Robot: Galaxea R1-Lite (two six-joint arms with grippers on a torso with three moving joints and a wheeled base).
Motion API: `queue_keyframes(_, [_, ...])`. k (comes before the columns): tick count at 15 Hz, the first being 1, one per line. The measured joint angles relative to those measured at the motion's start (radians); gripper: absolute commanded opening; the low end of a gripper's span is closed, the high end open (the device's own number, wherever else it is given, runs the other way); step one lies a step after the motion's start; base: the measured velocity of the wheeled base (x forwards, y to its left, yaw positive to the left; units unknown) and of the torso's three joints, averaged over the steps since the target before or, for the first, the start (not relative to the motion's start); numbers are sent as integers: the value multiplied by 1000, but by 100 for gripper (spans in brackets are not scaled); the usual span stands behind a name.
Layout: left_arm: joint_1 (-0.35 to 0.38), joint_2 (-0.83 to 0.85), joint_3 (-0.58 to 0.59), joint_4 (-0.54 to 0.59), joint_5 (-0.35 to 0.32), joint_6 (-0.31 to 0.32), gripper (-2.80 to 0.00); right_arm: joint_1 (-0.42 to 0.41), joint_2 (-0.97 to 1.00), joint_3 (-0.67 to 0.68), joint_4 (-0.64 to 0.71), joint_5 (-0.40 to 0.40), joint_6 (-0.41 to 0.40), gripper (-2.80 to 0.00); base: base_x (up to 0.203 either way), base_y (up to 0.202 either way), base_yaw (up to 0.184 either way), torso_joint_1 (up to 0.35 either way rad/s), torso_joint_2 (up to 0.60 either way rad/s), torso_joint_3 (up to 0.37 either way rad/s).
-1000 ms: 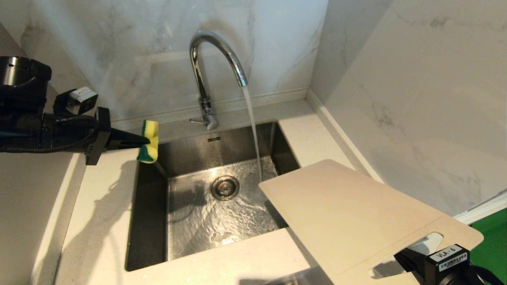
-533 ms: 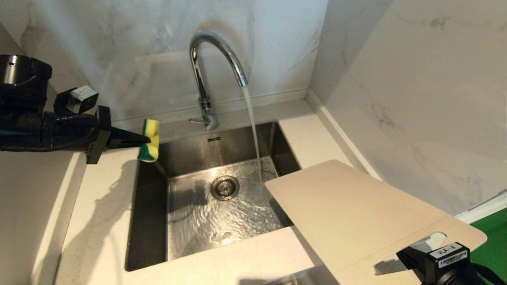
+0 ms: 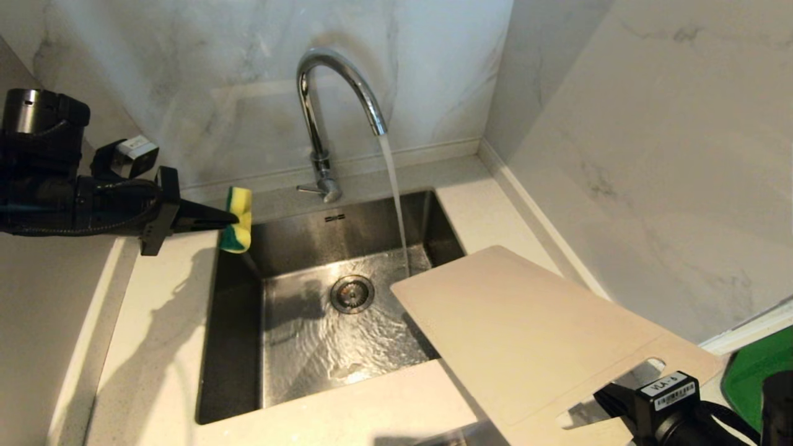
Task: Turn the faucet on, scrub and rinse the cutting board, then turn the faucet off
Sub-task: Put down the cutting board
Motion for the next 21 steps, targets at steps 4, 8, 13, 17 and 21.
queue_keyframes(4, [1,26,-22,-4,0,-2,-280,0,59,-18,75,56,53,-280,0,0,0,0,0,0])
queue_keyframes(8, [2,65,-32,-6,-3,-4,-280,-4,87,-24,118,57,70,-280,0,0,0,0,0,0])
queue_keyframes(13, [1,82,-42,-6,-5,-4,-280,-27,110,-25,130,55,71,-280,0,0,0,0,0,0])
queue_keyframes(17, [1,88,-42,-23,-7,-6,-280,-70,138,-33,163,58,78,-280,0,0,0,0,0,0])
queue_keyframes(21, [2,98,-38,-62,-7,-37,-280,-76,187,-56,166,70,80,-280,0,0,0,0,0,0])
